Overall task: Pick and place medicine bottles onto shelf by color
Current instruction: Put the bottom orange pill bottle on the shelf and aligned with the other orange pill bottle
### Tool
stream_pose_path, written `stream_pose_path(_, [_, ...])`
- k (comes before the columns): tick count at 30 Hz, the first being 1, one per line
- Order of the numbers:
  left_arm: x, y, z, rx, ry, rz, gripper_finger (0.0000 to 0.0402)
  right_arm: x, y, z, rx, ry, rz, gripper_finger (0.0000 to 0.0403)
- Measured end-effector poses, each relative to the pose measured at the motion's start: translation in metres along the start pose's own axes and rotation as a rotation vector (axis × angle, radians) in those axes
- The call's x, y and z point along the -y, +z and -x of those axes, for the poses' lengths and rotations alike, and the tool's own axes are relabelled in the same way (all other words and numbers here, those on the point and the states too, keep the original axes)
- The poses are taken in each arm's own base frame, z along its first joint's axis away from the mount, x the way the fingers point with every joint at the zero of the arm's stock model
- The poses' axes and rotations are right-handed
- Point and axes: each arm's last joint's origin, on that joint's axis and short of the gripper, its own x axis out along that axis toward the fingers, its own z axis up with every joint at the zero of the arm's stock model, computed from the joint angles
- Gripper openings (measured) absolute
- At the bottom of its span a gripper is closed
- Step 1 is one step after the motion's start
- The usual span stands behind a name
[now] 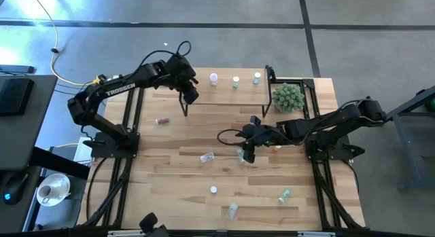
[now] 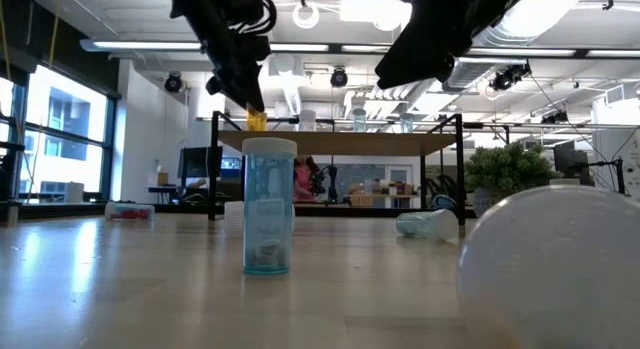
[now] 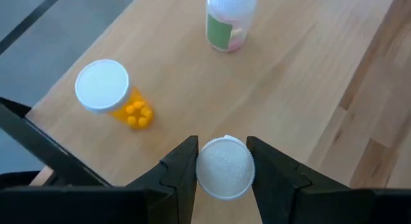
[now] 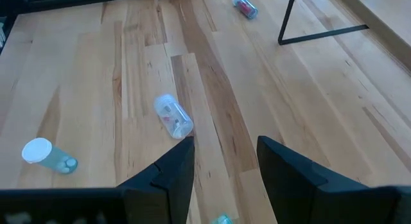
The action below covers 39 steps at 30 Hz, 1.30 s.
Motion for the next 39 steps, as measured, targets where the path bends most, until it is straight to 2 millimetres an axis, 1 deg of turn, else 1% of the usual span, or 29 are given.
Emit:
stream_pose_path(4, [-0.0010,0.0008,-0.0036,-0.004,0.006,0.002,0.0115,0.0002,-0.0008,0.0000,-0.008,-0.002,0.004,0.0161])
stream_pose_path(21, [-0.0014,0.0023,-0.0052,0.018,0.010,0.011,0.0118,0.0002,-0.0008,0.0000,-0.009,-0.002,0.005,0.0161])
stream_pose_path(39, [-0.0014,0.0045,-0.0062,0.042,0.010,0.010,0.0183,0.0003,-0.0009,0.0000,-0.010,-0.003,0.006,0.0161])
